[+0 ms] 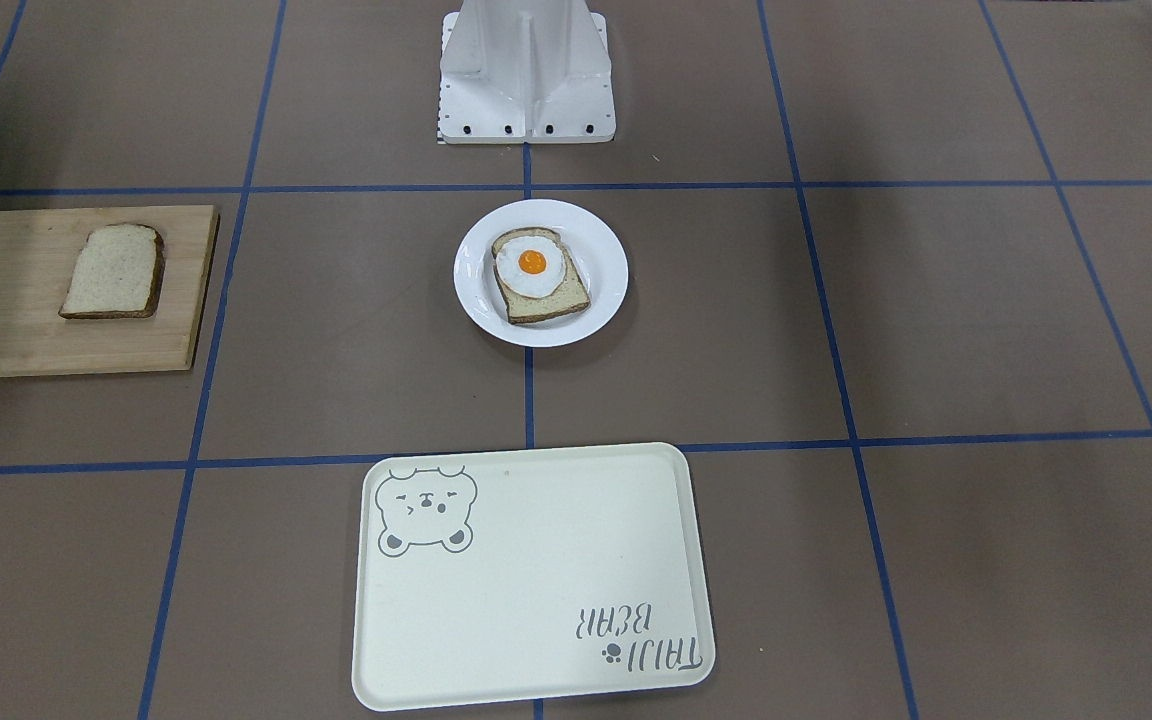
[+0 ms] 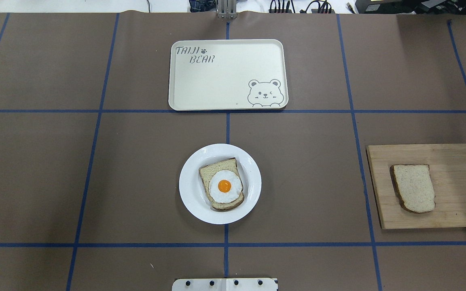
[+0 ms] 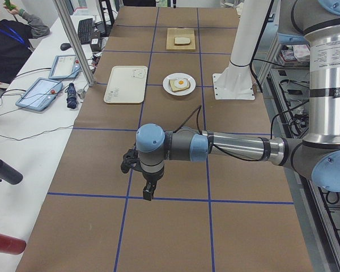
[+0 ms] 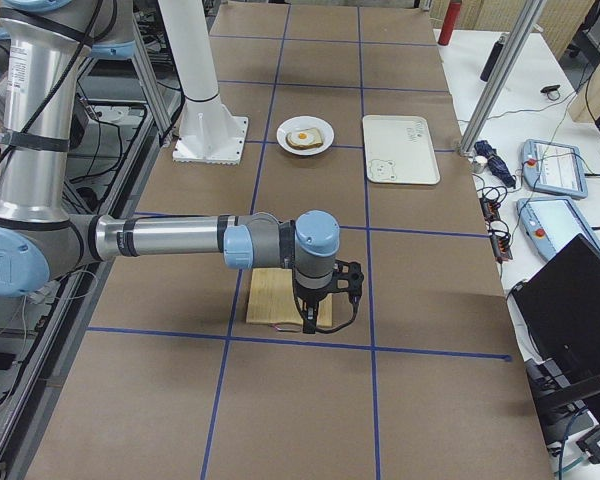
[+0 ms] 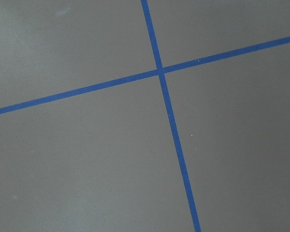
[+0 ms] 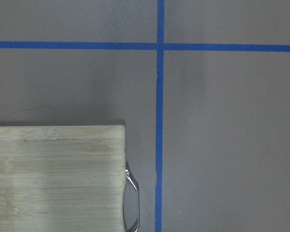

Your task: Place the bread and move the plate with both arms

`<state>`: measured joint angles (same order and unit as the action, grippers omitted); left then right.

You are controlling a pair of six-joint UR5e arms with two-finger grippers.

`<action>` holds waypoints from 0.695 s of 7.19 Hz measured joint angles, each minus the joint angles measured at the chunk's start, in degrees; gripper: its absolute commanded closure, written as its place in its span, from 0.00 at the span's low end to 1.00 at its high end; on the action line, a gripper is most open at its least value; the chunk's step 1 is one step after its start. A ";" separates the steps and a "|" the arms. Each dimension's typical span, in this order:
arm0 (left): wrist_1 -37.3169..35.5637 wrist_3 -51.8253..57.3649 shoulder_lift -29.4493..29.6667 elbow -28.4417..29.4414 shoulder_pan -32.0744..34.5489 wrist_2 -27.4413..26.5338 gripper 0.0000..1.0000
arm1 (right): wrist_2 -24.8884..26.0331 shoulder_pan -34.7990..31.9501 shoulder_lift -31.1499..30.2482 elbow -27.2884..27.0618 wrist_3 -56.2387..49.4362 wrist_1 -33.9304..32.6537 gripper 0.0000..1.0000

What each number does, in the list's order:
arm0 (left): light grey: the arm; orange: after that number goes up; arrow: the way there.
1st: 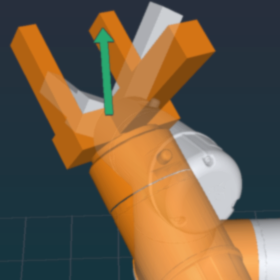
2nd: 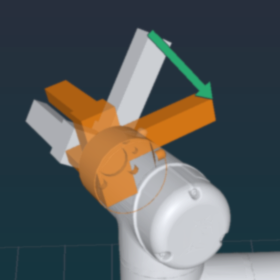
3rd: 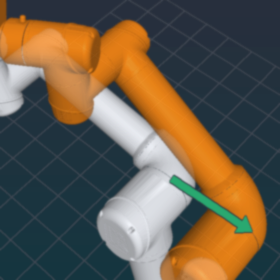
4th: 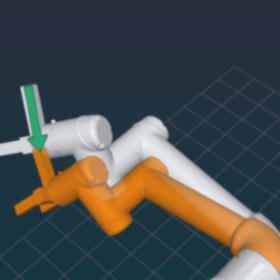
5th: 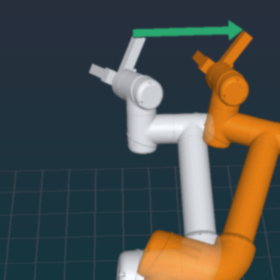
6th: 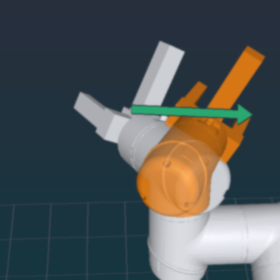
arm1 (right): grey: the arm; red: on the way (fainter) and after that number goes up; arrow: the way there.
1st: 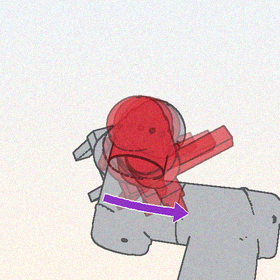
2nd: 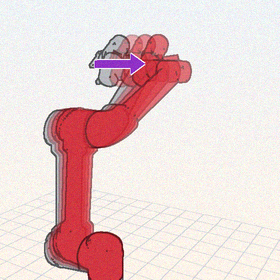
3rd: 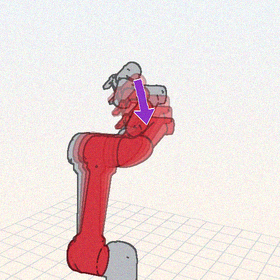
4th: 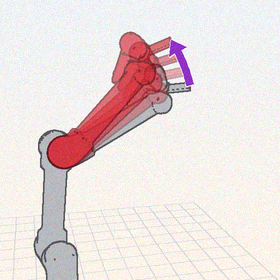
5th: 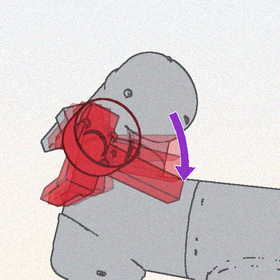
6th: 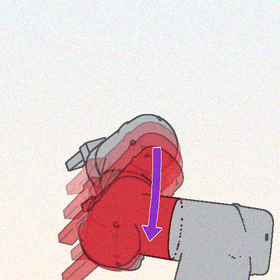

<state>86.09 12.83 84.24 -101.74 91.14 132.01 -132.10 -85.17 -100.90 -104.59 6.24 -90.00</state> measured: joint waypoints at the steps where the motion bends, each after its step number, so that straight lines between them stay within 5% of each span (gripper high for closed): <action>1: 0.01 0.00 0.01 0.01 0.00 0.00 0.01 | 0.02 0.00 0.00 0.05 0.00 0.00 0.00; 5: -0.20 -0.07 -0.41 -3.48 0.01 -0.16 0.01 | -0.48 0.00 0.53 -1.42 0.07 0.08 0.00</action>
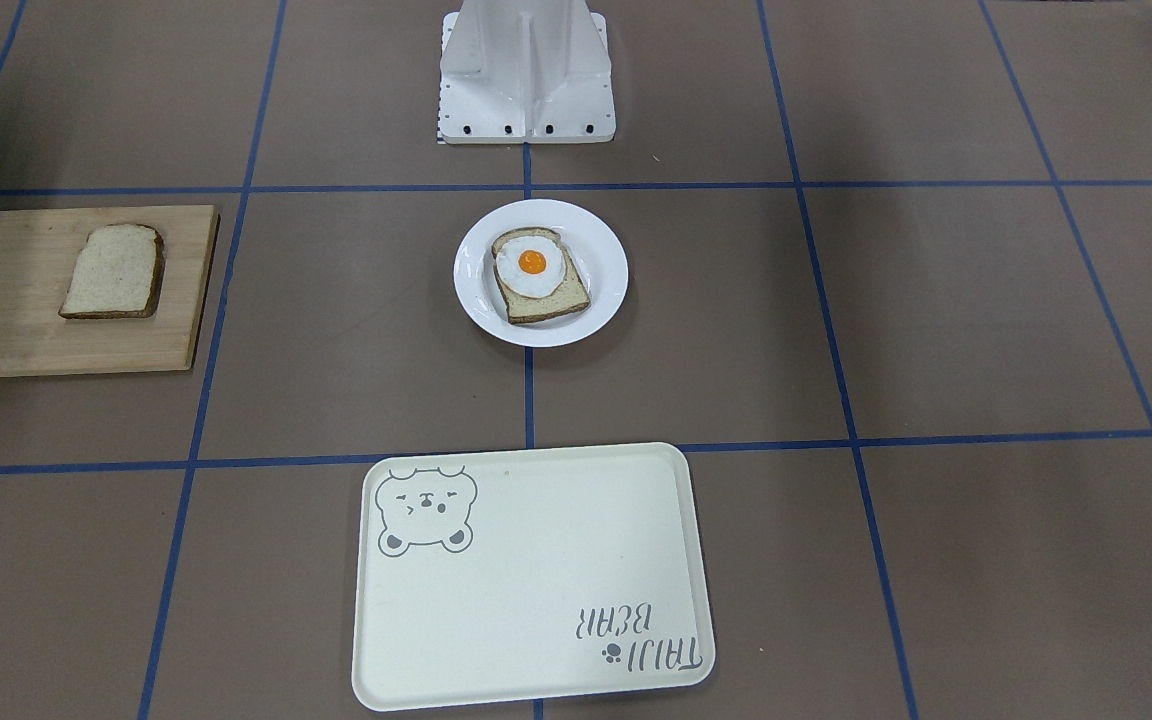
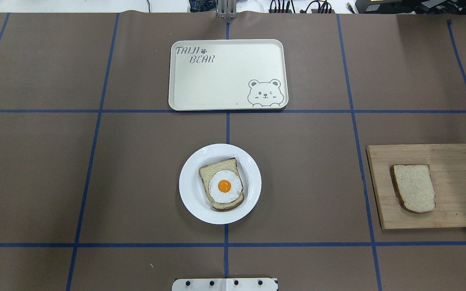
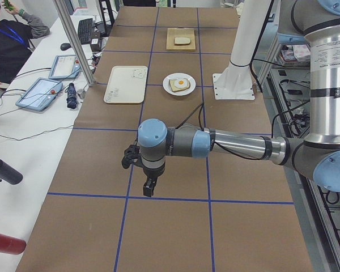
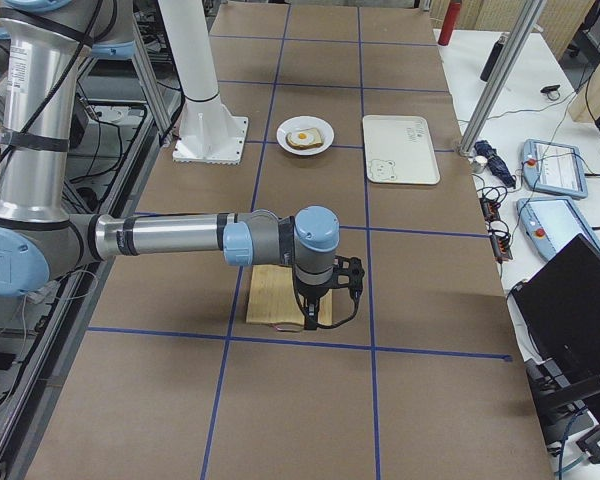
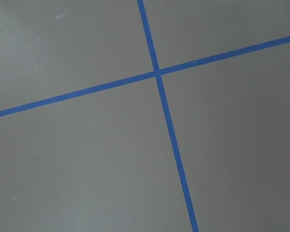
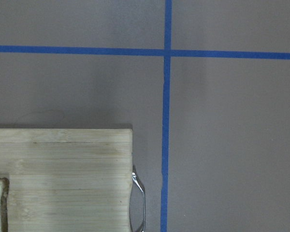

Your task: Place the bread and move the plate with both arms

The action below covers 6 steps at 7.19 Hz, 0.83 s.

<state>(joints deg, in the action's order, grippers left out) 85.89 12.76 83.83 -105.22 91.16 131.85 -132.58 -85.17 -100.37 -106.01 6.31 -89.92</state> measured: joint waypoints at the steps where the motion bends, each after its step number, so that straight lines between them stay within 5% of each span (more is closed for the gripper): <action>1: 0.31 -0.21 0.54 -1.75 0.07 -0.01 0.01 | -0.67 0.00 1.42 -0.39 0.25 0.05 0.00; 3: 5.34 -0.48 4.01 -2.33 0.13 0.09 0.01 | -1.31 0.00 4.65 -0.27 0.16 1.17 0.00; 6: 9.67 -0.28 6.97 -0.84 0.22 3.41 0.01 | -5.18 0.59 4.09 1.62 2.84 12.21 0.00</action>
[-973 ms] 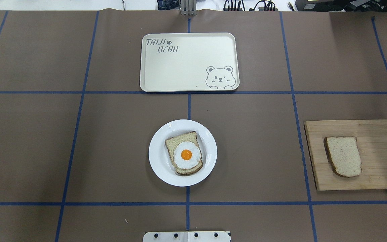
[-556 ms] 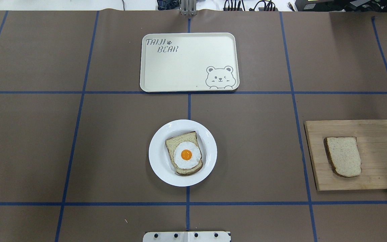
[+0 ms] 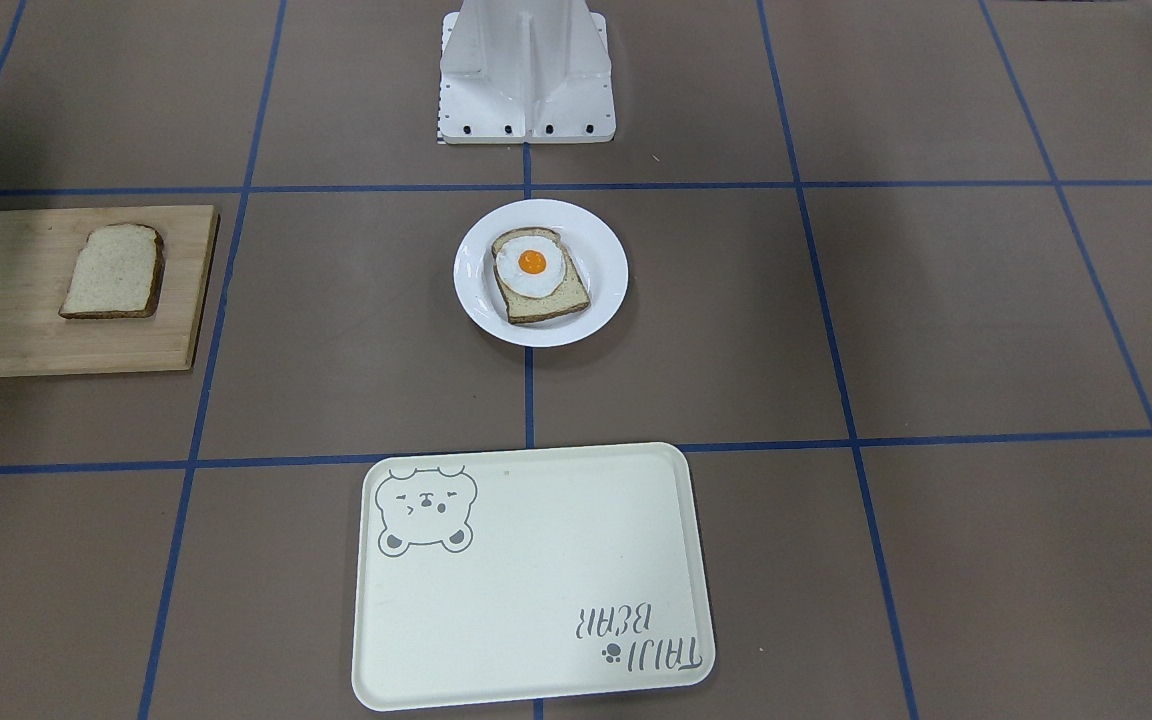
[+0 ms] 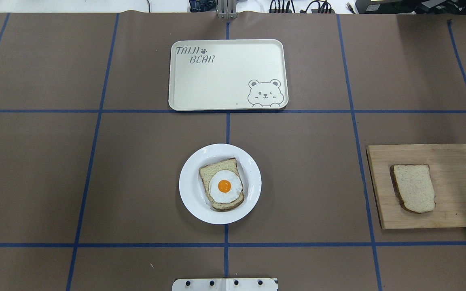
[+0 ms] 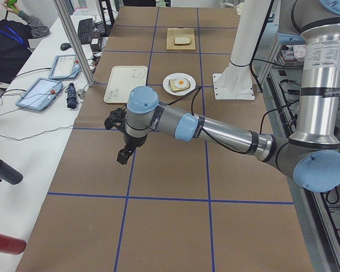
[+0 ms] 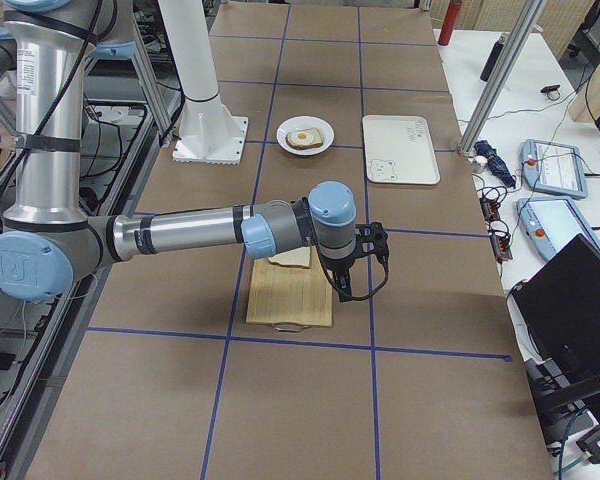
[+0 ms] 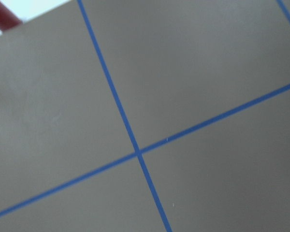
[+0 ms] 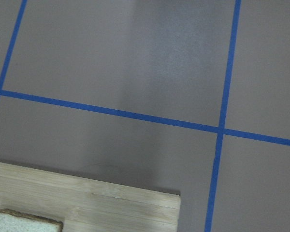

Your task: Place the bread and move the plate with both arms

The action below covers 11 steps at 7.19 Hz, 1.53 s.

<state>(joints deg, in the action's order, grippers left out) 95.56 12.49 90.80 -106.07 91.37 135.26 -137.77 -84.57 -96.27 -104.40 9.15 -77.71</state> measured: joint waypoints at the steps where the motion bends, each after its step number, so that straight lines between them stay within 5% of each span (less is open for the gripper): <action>1: 0.28 0.09 -0.19 -0.79 0.06 0.32 0.01 | -1.78 1.99 -0.03 -0.23 5.49 2.53 0.00; 4: 5.75 -0.23 -3.47 -1.28 0.12 0.42 0.01 | 4.34 17.33 -2.17 -0.79 34.70 20.70 0.03; 5: 7.15 -0.36 -4.17 -1.09 0.12 0.43 0.01 | 7.98 22.12 -3.92 -0.79 41.50 26.33 0.15; 8: 8.11 -0.45 -5.06 -1.46 0.19 0.44 0.01 | 13.14 29.44 -8.36 1.79 49.91 38.75 0.40; 11: 8.15 -0.39 -5.16 -1.71 0.21 0.44 0.01 | 13.44 31.84 -9.13 9.39 52.93 51.01 0.49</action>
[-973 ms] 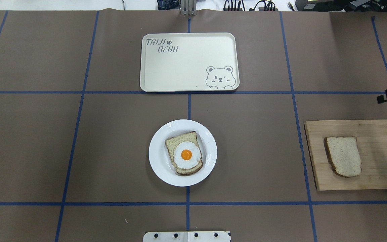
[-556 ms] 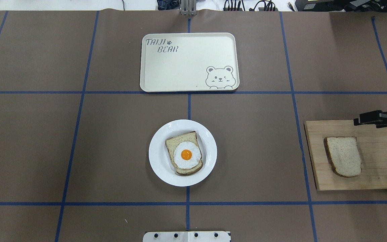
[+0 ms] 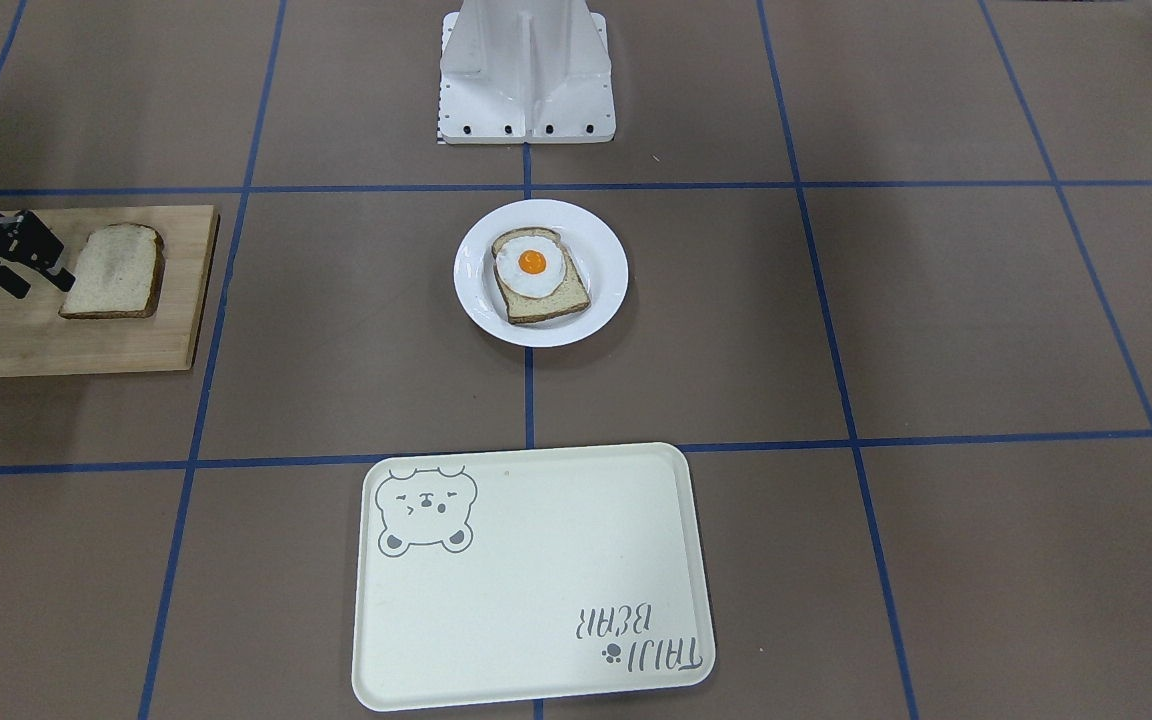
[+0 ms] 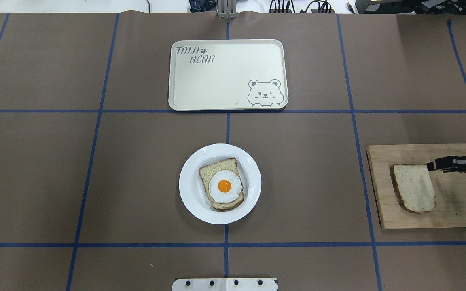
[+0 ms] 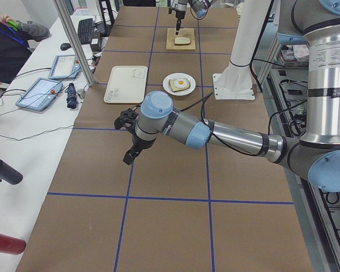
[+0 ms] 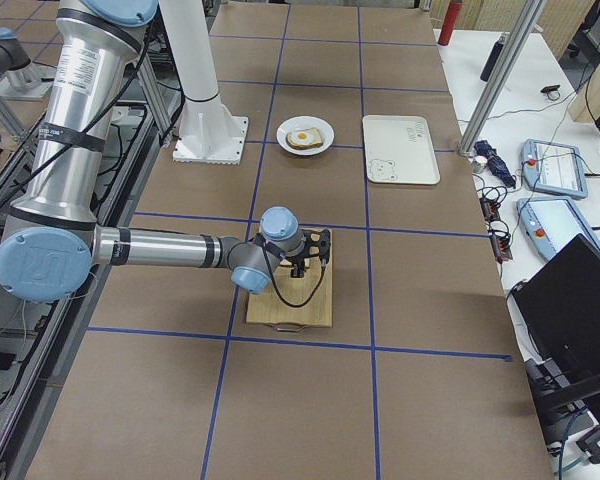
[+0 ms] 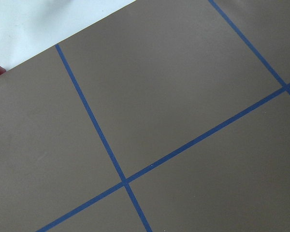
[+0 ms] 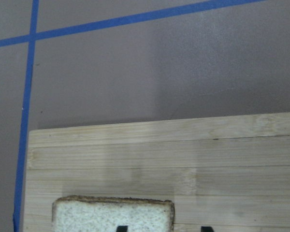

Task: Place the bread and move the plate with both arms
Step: 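Lower the right gripper onto the bread slice on the bamboo board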

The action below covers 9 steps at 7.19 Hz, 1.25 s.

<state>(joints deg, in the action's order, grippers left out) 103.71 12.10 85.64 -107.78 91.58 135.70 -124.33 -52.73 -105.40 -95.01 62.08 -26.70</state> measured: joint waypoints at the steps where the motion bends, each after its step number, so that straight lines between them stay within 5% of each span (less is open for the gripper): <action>1: 0.00 0.00 0.02 -0.03 -0.01 0.00 0.01 | 0.10 0.82 0.40 0.88 0.75 0.90 0.51; 5: 0.00 0.03 0.12 0.15 -0.07 0.00 0.01 | 1.15 3.87 0.89 1.71 1.61 1.41 0.66; 7: 0.00 0.03 0.19 0.29 -0.09 -0.04 0.01 | 1.27 4.45 1.01 1.84 1.52 1.40 1.00; 9: 0.00 0.03 0.23 0.30 -0.09 -0.06 0.01 | 1.10 4.77 1.23 1.72 0.91 1.38 1.00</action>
<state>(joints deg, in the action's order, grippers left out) 103.71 12.13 85.87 -107.48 91.50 135.64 -123.23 -47.95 -104.17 -93.29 63.00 -25.32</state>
